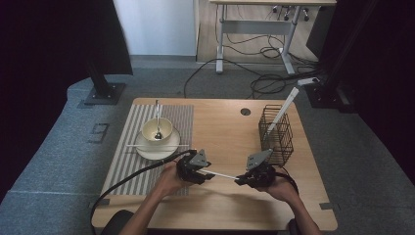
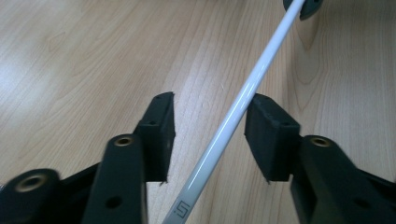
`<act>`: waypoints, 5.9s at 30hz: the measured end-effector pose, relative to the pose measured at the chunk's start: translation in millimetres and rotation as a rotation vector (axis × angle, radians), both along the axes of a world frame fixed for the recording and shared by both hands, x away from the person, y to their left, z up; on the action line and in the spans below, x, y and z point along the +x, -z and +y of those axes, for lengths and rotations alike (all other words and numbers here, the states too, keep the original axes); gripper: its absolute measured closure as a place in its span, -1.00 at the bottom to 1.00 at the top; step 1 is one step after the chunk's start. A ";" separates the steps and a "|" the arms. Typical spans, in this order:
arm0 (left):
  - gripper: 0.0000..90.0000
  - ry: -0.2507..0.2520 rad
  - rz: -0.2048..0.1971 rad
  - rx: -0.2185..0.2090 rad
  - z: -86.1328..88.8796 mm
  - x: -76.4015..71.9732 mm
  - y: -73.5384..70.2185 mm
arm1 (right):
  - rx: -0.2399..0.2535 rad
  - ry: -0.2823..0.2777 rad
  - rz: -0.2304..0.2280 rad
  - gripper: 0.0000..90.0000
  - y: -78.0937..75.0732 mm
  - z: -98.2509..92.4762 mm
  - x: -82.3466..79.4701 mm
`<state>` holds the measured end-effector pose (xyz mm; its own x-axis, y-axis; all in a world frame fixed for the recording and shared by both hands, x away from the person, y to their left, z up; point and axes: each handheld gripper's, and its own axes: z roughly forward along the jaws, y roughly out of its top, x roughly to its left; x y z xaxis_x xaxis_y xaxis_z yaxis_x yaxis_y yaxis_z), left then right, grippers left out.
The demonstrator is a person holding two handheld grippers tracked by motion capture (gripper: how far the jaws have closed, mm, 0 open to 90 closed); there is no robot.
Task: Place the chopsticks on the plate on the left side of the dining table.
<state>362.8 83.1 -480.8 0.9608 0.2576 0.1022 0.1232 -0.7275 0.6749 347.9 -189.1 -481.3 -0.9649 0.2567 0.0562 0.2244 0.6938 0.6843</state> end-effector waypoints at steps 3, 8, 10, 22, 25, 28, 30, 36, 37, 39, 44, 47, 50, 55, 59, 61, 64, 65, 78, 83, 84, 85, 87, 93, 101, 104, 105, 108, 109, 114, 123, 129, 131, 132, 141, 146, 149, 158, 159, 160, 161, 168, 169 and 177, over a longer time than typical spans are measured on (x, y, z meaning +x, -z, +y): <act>0.30 0.013 -0.005 0.014 -0.4 -1.0 0.6 | -0.006 -0.007 0.000 0.88 -0.6 0.7 0.3; 0.45 0.029 -0.001 0.022 -0.7 -1.0 0.7 | -0.011 -0.008 0.004 0.88 -0.7 1.0 1.0; 0.49 0.043 -0.001 0.028 -1.0 -1.1 0.6 | -0.011 -0.011 0.003 0.88 -0.7 0.6 1.2; 0.78 0.157 0.006 0.078 -4.3 -7.7 3.7 | -0.023 0.024 -0.033 0.65 -1.3 -2.8 4.0; 0.84 0.176 0.021 0.069 -3.9 -8.8 4.1 | -0.028 0.063 -0.061 0.44 -1.3 -3.6 4.7; 0.85 0.175 0.022 0.059 -3.1 -9.3 3.1 | -0.015 0.092 -0.063 0.29 -0.8 -6.3 6.7; 0.86 0.170 0.028 0.050 -1.8 -8.7 2.4 | -0.021 0.102 -0.073 0.19 -0.3 -6.5 6.7; 0.86 0.152 0.038 0.052 3.3 -8.4 4.1 | -0.024 0.162 -0.116 -0.15 0.6 -7.0 7.5; 0.86 0.148 0.041 0.053 4.3 -8.5 4.8 | -0.024 0.174 -0.120 -0.18 0.8 -7.5 8.1; 0.86 0.138 0.040 0.052 6.3 -8.6 5.6 | -0.020 0.195 -0.125 -0.29 1.5 -8.7 9.2; 0.86 0.114 0.050 0.035 12.4 -7.8 6.5 | -0.022 0.246 -0.133 -0.53 5.7 -9.5 9.8; 0.86 0.096 0.050 0.032 15.6 -7.6 6.9 | -0.019 0.266 -0.132 -0.65 8.3 -9.7 9.9; 0.86 0.077 0.056 0.024 19.0 -7.5 8.2 | -0.009 0.292 -0.132 -0.70 10.6 -9.7 9.6; 0.86 0.034 0.076 0.004 26.9 -6.1 12.3 | 0.003 0.335 -0.127 -0.72 14.9 -10.3 8.2; 0.86 -0.007 0.097 -0.008 34.6 -3.9 15.3 | 0.014 0.360 -0.122 -0.73 20.4 -11.3 6.0; 0.86 -0.026 0.105 -0.012 38.6 -2.7 16.6 | 0.016 0.371 -0.118 -0.73 23.7 -11.9 4.4; 0.86 -0.060 0.119 -0.022 44.6 -1.2 18.6 | 0.014 0.376 -0.108 -0.72 29.5 -12.8 1.9; 0.86 -0.068 0.120 -0.020 46.5 -0.6 19.2 | 0.012 0.378 -0.106 -0.72 31.7 -12.9 1.0; 0.86 -0.164 0.132 -0.010 69.7 5.6 27.8 | 0.016 0.440 -0.076 -0.74 54.7 -24.1 -6.7; 0.86 -0.202 0.133 -0.015 78.8 7.1 28.4 | 0.008 0.469 -0.067 -0.75 61.7 -29.4 -9.3; 0.86 -0.209 0.134 -0.016 80.9 7.6 28.4 | 0.006 0.471 -0.065 -0.75 63.0 -30.5 -9.7; 0.86 -0.218 0.135 -0.017 83.2 8.0 28.3 | 0.004 0.476 -0.063 -0.75 64.3 -31.5 -10.2; 0.86 -0.233 0.136 -0.020 87.9 9.1 27.9 | 0.001 0.487 -0.059 -0.75 66.9 -33.2 -11.1; 0.86 -0.279 0.143 -0.037 99.6 11.6 26.5 | -0.007 0.522 -0.056 -0.82 72.1 -38.0 -13.0; 0.86 -0.331 0.150 -0.039 113.8 15.7 25.5 | 0.021 0.562 -0.057 -0.94 75.6 -43.4 -14.5; 0.86 -0.355 0.151 -0.027 118.5 17.8 26.1 | 0.018 0.566 -0.063 -1.00 76.9 -42.7 -15.8; 0.86 -0.363 0.152 -0.023 119.9 18.6 26.4 | 0.010 0.565 -0.067 -1.00 77.1 -41.7 -16.1; 0.86 -0.382 0.160 -0.020 124.5 20.8 26.5 | 0.004 0.562 -0.071 -1.00 77.3 -41.1 -15.9; 0.86 -0.390 0.160 -0.019 126.0 21.3 26.3 | 0.004 0.562 -0.071 -1.00 77.2 -41.1 -15.9; 0.86 -0.423 0.165 -0.027 134.5 24.1 23.8 | 0.004 0.562 -0.071 -1.00 77.3 -41.1 -15.9; 0.86 -0.485 0.166 -0.019 151.4 29.2 20.5 | 0.004 0.563 -0.071 -1.00 77.3 -41.1 -15.9; 0.86 -0.520 0.176 -0.003 159.3 33.2 20.5 | 0.004 0.562 -0.071 -1.00 77.3 -41.1 -15.9; 0.86 -0.532 0.176 -0.005 161.4 34.2 20.5 | 0.004 0.562 -0.071 -1.00 77.3 -41.1 -15.9; 0.86 -0.538 0.178 -0.007 162.5 34.7 20.5 | 0.004 0.563 -0.071 -1.00 77.3 -41.1 -15.9; 0.85 -0.585 0.182 -0.017 173.5 38.6 20.4 | 0.004 0.562 -0.070 -1.00 77.2 -41.1 -15.8; 0.85 -0.603 0.190 -0.013 176.1 40.9 21.1 | 0.002 0.561 -0.071 -1.00 77.2 -41.0 -15.4; 0.85 -0.606 0.193 -0.020 177.8 41.7 21.1 | 0.003 0.563 -0.070 -1.00 77.2 -40.7 -15.3; 0.84 -0.624 0.200 -0.043 184.7 44.0 21.5 | 0.005 0.563 -0.070 -1.00 77.3 -40.6 -15.2; 0.84 -0.633 0.198 -0.040 185.1 44.2 21.8 | 0.005 0.563 -0.070 -1.00 77.3 -40.5 -15.2; 0.84 -0.642 0.193 -0.038 185.5 44.7 22.5 | 0.005 0.563 -0.070 -1.00 77.3 -40.5 -15.2; 0.84 -0.645 0.193 -0.040 186.2 45.2 23.2 | 0.005 0.563 -0.071 -1.00 77.3 -40.6 -15.2; 0.79 -0.649 0.200 -0.047 188.0 47.7 25.0 | 0.005 0.563 -0.071 -1.00 77.3 -40.6 -15.2; 0.78 -0.650 0.199 -0.047 188.1 47.8 25.1 | 0.005 0.563 -0.070 -1.00 77.3 -40.5 -15.2; 0.78 -0.665 0.181 -0.046 189.3 48.8 25.7 | 0.005 0.562 -0.070 -1.00 77.3 -40.5 -15.1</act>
